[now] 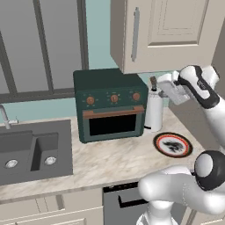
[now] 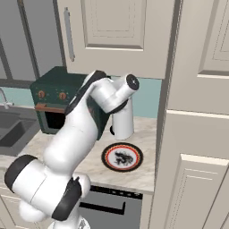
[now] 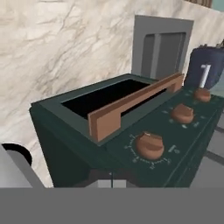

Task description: Pick up the bagel from the plate, place it on the toaster oven rack, close the door, and set the timer.

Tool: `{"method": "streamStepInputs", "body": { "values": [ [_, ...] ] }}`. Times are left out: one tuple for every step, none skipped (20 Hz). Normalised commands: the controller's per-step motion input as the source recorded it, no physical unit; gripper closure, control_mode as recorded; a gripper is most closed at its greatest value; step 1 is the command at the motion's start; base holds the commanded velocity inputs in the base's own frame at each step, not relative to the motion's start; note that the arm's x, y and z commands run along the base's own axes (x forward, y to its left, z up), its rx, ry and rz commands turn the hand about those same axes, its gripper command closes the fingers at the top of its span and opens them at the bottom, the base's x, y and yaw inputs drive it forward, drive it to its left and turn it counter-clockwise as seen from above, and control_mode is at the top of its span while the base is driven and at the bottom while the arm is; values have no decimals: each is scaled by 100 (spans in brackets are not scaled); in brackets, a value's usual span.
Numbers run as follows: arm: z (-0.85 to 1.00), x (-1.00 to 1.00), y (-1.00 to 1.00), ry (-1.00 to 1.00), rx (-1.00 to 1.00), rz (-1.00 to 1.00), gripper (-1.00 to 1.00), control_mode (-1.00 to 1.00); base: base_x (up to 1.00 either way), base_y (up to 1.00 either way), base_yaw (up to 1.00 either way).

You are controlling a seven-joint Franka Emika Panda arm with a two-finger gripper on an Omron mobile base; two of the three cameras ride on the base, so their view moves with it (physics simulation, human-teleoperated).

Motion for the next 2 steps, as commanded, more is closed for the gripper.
{"method": "streamStepInputs", "body": {
  "values": [
    [60, -78, 17, -13, 0, 0, 100, -100, 0, 0, 0],
    [61, -81, 22, -13, 0, 0, 100, -100, 0, 0, 0]
  ]
}}
